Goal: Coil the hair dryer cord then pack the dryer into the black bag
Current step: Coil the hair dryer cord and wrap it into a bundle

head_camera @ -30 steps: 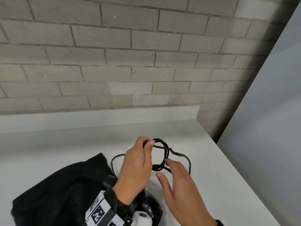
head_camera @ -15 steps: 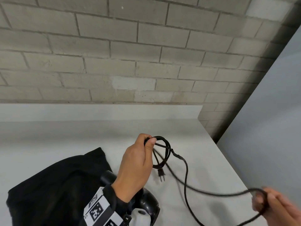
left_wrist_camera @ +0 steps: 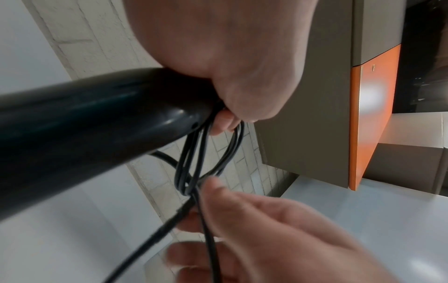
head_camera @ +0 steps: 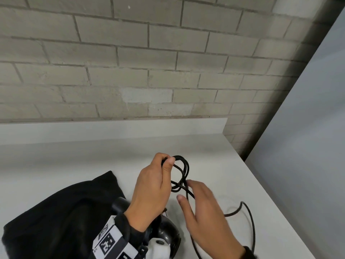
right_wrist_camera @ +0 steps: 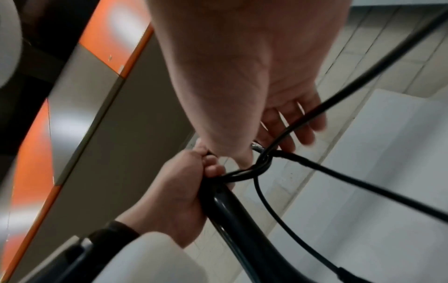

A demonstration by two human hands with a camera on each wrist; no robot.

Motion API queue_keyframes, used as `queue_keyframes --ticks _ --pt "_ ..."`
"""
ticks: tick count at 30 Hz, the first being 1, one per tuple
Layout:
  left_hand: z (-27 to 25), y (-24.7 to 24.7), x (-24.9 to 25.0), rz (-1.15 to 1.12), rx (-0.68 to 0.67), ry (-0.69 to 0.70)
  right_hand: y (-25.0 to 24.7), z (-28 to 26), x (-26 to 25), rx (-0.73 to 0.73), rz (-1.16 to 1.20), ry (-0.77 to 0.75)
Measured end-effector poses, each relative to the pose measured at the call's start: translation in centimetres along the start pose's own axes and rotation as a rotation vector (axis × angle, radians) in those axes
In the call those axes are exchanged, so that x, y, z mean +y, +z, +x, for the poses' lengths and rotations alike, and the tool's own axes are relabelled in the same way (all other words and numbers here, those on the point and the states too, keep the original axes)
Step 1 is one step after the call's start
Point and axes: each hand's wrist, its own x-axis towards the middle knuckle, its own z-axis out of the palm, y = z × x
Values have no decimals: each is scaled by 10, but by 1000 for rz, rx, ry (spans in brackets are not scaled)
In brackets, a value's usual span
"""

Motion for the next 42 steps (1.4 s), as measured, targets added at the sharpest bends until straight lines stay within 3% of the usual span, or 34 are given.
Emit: queue_keyframes --ticks 3,7,11,15,20,22,23,25,26,27,29,30,33,38,42 --pt "-2 0 0 2 3 -3 6 9 1 -5 94 41" --pt "-1 2 -4 -16 14 -12 -15 -7 11 168 148 33" --pt "-2 4 -8 -44 36 -1 -60 -38 35 353 501 222" --pt "-2 6 -10 -92 30 -15 -97 -75 82 536 600 285" --pt "-4 9 -5 -40 10 7 -96 -82 101 459 964 239" --pt "-4 7 -6 -27 19 4 -71 -60 88 270 1290 254" --pt "-3 5 -7 -17 26 -1 -66 -50 71 203 1425 98" --pt "0 4 -8 1 29 -9 -73 -53 70 250 1504 -127" --pt "1 4 -7 13 28 -11 -74 -55 67 257 1400 -157" --pt "1 4 -6 21 25 -13 -80 -52 57 232 1468 -173" --pt "1 4 -4 14 17 -12 -81 -39 38 51 1583 -197" --pt "1 4 -4 5 14 -12 -82 -35 32 12 1514 -181" --pt "-1 3 -6 -25 20 -6 -90 -43 52 141 777 11" --pt "-2 1 -4 -35 20 -5 -84 -34 50 -60 525 264" --pt "-3 0 -4 -46 21 -3 -53 -16 49 -218 91 226"
